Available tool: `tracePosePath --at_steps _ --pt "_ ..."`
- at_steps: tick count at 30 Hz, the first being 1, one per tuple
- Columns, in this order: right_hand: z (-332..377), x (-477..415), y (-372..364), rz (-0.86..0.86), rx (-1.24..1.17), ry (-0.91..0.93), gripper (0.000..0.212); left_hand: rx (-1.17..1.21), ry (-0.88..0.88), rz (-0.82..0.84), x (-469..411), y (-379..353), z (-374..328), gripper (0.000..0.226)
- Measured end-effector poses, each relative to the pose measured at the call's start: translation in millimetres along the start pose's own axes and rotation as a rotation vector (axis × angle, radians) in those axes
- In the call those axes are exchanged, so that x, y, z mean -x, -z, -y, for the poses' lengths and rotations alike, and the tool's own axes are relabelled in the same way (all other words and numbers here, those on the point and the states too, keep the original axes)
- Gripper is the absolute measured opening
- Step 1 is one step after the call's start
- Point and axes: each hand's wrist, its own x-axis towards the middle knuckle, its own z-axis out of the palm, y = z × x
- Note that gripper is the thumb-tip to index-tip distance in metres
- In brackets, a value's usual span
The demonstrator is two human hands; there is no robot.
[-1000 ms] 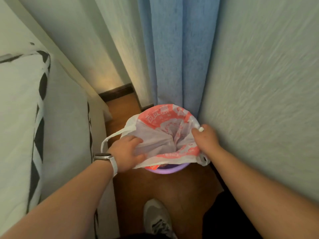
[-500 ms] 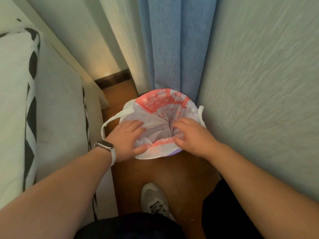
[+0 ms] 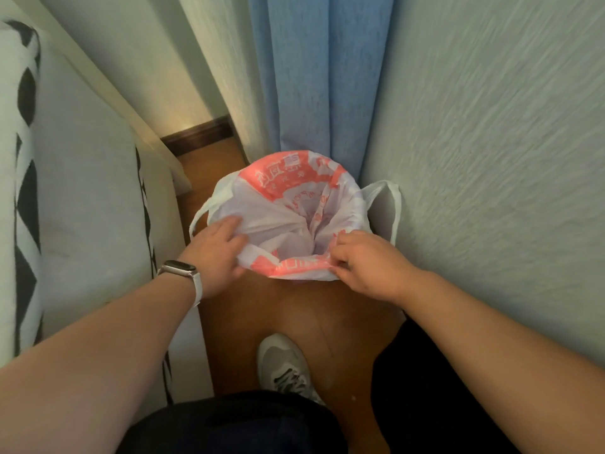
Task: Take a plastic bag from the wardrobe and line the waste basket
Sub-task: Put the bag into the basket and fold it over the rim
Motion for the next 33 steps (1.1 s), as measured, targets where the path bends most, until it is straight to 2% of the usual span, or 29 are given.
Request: tracePosePath --at_steps 4,8,11,13,15,18,20,23,26,29,33 --pt "-1 2 -3 0.029 0.028 -0.059 0.017 0.2 0.193 -0.092 -2 -7 2 0.058" --pt "-1 -1 -6 0.087 0.055 -0.12 0.018 0.267 0.205 -0.079 -2 -14 9 0.058" --pt "-1 -1 -5 0.099 0.05 -0.16 0.019 0.302 0.195 0.025 4 -22 13 0.077" --pt "2 0 -3 0.137 0.047 -0.156 0.018 0.287 0.191 0.036 7 -22 13 0.084" --pt "6 1 0 0.13 0.03 -0.173 0.021 0.288 0.244 -0.065 5 -16 11 0.079" --pt "5 -4 7 -0.103 -0.088 -0.284 0.019 0.376 0.373 -0.252 -3 -2 7 0.048" --pt "-1 -13 9 -0.216 -0.15 -0.425 0.024 0.466 0.454 -0.317 -8 3 4 0.032" --pt "-19 -30 2 -0.28 -0.3 -0.645 0.041 0.559 0.561 -0.314 -16 4 2 0.031" --pt "-36 -41 -10 -0.355 -0.494 -0.766 0.047 0.563 0.621 -0.275 -22 1 -2 0.044" --pt "-41 -41 -15 -0.308 -0.597 -0.785 0.042 0.501 0.68 -0.248 -28 -9 0 0.043" --pt "-43 -42 -21 -0.352 -0.483 -0.743 0.039 0.424 0.69 -0.226 -29 -15 5 0.03"
